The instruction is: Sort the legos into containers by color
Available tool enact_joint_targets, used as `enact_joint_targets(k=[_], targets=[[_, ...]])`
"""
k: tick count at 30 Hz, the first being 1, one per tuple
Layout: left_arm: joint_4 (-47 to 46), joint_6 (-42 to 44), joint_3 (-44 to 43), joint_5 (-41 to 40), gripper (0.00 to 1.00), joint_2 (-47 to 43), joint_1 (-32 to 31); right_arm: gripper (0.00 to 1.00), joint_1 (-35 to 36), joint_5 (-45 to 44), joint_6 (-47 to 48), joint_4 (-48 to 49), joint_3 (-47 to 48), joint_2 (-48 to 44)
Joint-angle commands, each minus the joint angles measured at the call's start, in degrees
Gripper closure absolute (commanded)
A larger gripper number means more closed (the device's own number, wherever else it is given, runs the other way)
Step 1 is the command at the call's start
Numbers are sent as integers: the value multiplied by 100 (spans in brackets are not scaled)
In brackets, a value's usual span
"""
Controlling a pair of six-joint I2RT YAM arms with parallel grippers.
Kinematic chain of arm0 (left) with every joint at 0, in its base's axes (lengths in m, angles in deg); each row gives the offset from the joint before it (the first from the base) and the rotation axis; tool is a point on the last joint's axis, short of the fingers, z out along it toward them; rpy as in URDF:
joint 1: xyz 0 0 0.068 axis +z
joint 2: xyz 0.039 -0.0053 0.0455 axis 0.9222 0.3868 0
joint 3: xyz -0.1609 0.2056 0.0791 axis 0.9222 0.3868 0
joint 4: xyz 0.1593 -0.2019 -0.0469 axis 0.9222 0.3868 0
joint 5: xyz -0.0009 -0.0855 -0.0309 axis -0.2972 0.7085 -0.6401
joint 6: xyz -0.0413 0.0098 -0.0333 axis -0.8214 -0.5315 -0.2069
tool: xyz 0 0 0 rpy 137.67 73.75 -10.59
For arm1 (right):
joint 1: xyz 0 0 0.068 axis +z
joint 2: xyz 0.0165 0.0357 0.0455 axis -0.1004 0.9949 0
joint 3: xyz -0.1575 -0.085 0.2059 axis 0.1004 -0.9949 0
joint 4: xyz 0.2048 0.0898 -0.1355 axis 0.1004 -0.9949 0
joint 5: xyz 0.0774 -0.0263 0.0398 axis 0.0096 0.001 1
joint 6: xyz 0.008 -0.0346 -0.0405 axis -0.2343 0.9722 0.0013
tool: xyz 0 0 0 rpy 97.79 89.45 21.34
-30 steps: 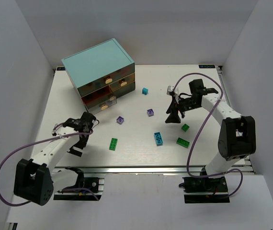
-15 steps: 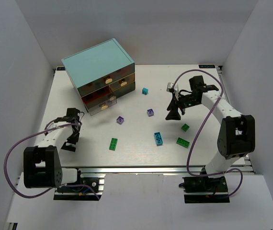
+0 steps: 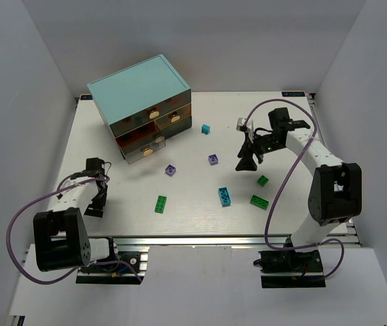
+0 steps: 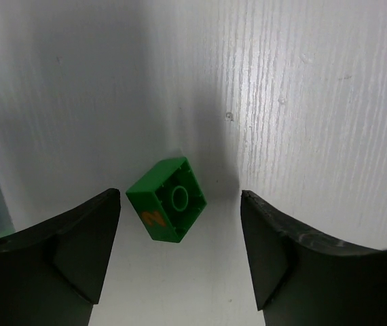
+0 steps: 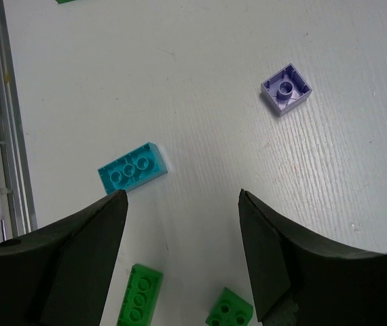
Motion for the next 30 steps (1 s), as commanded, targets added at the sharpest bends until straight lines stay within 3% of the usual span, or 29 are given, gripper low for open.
enact_joint_targets(k=[1,6,7,9,10,14,19,22,24,28,30], targets=[[-137,111,69,-21,23,-241,84,28,-55,-9,38,-97,27,-247],[-277,234,61,76,53,-215,198,28,-64,-44,55,-115,-52,-317],[-286,234,43,93,63,-223,198,28,-55,-53,73,-115,-52,-343],[-400,348,34,198,70,-320,198,28,-64,-71,82,-124,-87,-370],[-427,374,34,243,79,-364,198,28,-64,-71,99,-124,-114,-396],[-839,1110,-70,717,100,-548,94,29,-55,-53,73,-132,-175,-484],[-1375,2148,-352,2321,100,-663,-21,29,-29,-1,-32,-133,-184,-555],[-1604,2720,-510,2782,100,-1066,-126,31,-20,-9,-129,-106,-167,-581],[-1464,3054,-703,2862,100,-1348,-188,35,6,-9,-234,-36,-167,-581],[-1499,3424,-1160,3318,100,-1717,-294,56,42,-44,-384,69,-175,-581],[-1490,3415,-1310,3529,100,-1753,-356,61,86,-71,-410,96,-149,-563]])
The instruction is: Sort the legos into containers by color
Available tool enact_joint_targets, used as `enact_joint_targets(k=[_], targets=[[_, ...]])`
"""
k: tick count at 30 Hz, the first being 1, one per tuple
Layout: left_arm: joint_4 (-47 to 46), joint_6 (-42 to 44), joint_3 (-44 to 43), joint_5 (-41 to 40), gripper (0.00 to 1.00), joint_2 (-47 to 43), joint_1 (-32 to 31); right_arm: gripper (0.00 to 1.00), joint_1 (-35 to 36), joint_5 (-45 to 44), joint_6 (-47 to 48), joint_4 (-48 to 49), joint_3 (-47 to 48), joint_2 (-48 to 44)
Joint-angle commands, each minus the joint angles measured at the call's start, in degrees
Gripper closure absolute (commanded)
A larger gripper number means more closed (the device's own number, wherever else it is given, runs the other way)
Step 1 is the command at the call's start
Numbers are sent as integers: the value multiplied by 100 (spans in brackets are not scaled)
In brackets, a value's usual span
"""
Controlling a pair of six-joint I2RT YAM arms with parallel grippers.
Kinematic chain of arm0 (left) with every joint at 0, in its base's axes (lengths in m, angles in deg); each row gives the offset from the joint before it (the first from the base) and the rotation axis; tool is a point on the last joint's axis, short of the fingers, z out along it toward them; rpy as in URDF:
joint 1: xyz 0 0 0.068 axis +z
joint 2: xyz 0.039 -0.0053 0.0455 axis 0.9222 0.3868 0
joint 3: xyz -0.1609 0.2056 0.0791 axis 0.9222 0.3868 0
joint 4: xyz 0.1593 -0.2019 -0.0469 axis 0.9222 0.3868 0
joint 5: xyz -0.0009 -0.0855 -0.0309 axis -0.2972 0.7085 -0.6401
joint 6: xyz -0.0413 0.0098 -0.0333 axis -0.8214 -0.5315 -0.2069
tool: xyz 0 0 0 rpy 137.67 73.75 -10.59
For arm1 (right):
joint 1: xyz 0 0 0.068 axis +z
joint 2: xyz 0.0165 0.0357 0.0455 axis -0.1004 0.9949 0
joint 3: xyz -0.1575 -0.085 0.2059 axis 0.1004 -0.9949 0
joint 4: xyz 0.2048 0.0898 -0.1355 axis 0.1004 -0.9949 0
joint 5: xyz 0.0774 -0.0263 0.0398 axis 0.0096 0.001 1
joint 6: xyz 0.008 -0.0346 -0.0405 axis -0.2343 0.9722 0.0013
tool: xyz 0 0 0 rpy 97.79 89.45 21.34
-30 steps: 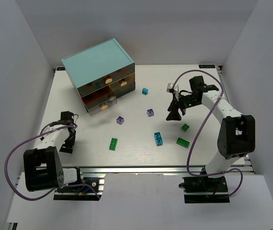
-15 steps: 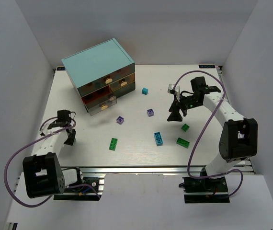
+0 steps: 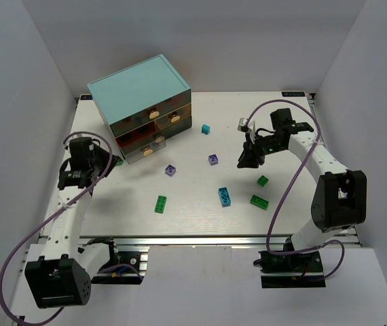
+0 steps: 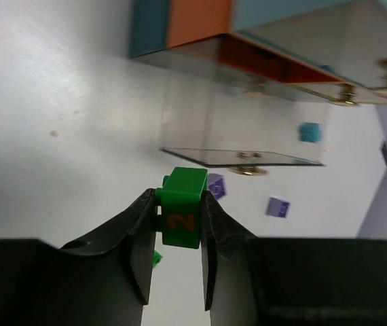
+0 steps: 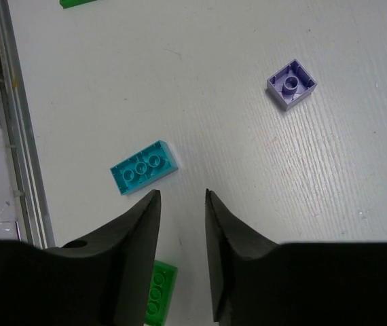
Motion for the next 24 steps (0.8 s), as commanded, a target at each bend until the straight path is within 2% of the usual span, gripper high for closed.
enact_joint_targets(k=[1,5,8,12,16,18,19,20,24], targets=[[-133,369,-444,599,100,-138,-124,63,88,15,-144,81,43,-168],[-649,263,-603,968,100,64,-230,64,114,-91,-214,159,17,-220],[-966,245,-840,1039,100,547,-466,62,149,-179,-319,265,-18,-273],[-1135,359,-1315,549,100,1301,-739,54,176,-302,-477,423,-88,-378],[-1039,360,-1684,-24,100,1707,-906,51,176,-390,-583,529,-211,-484],[-1003,299,-1799,-384,90,1787,-1029,49,159,-416,-592,529,-255,-537],[-899,237,-1834,-603,83,1839,-1029,48,158,-434,-601,538,-273,-554],[-854,237,-1886,-674,69,1857,-1090,47,176,-451,-601,546,-299,-589],[-757,201,-1887,-877,42,1858,-1091,40,176,-478,-601,503,-326,-634]])
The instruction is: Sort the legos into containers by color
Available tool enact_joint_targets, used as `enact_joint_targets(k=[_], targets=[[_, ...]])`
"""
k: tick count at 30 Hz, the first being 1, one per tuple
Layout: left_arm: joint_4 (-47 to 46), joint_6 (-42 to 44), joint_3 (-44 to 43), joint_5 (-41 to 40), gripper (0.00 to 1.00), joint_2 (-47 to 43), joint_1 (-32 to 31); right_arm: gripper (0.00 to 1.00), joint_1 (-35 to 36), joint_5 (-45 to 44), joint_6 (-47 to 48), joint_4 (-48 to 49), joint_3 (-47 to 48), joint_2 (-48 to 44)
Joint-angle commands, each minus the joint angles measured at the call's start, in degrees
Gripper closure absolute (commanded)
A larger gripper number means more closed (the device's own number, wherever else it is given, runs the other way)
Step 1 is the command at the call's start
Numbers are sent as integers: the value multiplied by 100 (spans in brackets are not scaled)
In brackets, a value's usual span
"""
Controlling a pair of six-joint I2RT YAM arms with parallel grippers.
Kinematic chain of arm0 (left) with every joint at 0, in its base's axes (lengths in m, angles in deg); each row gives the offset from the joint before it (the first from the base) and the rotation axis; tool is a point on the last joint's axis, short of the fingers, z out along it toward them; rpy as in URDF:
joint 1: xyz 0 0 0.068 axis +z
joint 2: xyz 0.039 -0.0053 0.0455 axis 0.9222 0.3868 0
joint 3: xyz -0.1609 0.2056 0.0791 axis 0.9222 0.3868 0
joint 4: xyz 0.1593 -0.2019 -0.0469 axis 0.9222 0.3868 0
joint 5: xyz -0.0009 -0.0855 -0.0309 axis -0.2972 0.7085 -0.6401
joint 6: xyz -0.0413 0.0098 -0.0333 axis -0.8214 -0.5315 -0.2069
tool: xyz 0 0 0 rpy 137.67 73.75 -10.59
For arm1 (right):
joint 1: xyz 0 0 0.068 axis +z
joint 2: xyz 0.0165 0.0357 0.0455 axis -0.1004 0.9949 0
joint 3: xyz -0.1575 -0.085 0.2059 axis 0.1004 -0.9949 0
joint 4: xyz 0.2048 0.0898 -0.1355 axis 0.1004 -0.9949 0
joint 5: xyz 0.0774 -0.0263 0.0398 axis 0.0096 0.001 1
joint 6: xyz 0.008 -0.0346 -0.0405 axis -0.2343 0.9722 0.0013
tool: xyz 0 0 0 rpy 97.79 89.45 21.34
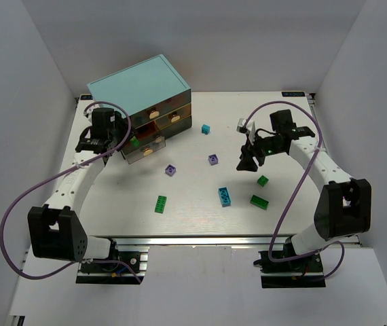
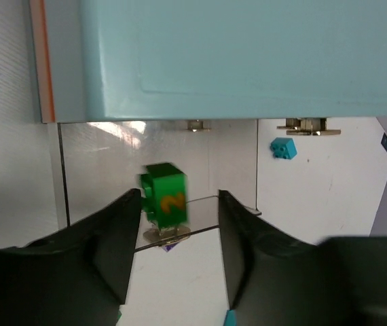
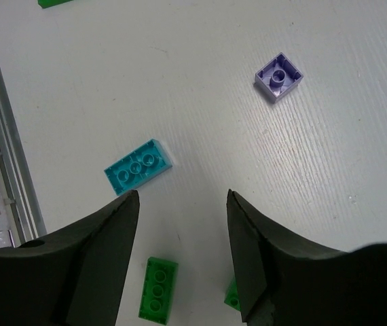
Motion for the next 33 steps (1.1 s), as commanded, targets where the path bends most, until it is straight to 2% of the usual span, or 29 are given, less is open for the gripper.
enact_joint_targets(k=[1,6,9,10,12,13,14,16,18,19,20,23,27,30,33], targets=[[91,-26,-208,-427,39,-125,-70,40,27,5,-59,57,-13,-186],[126,9,-235,-330,34,-186,-71,37,36,40,-190,48,83,-150],[144,44,-252,-260,37,-344,-71,38,71,-135,-427,231,110,-159],[144,88,-278,-208,53,-406,-71,39,71,-518,-950,415,92,-168],[179,263,-331,46,72,-659,-71,50,10,-1003,-1646,854,66,-116],[214,343,-358,178,86,-757,-71,55,10,-1519,-2128,856,83,-63],[266,413,-375,327,89,-836,-71,68,-8,-1811,-2333,865,110,42],[556,668,-428,1056,91,-1038,-71,74,-25,-2347,-2571,752,110,139],[862,922,-349,1696,76,-1170,-123,69,-87,-2447,-2582,628,49,192],[960,1019,-306,1891,68,-1293,-123,63,-113,-2490,-2503,558,-74,166],[1057,1090,-148,2050,55,-1363,-175,49,-148,-2500,-2241,505,-136,105],[1417,1354,238,2403,40,-1645,-403,28,-253,-2509,-1617,277,-215,-45],[1638,1416,730,2474,32,-1909,-755,22,-508,-2368,-940,-163,-110,95],[1699,1363,1030,2342,31,-2093,-1045,14,-544,-2744,-605,-251,-136,367],[1839,1337,1153,2052,30,-2190,-1300,14,-535,-2886,-341,-190,-276,561]])
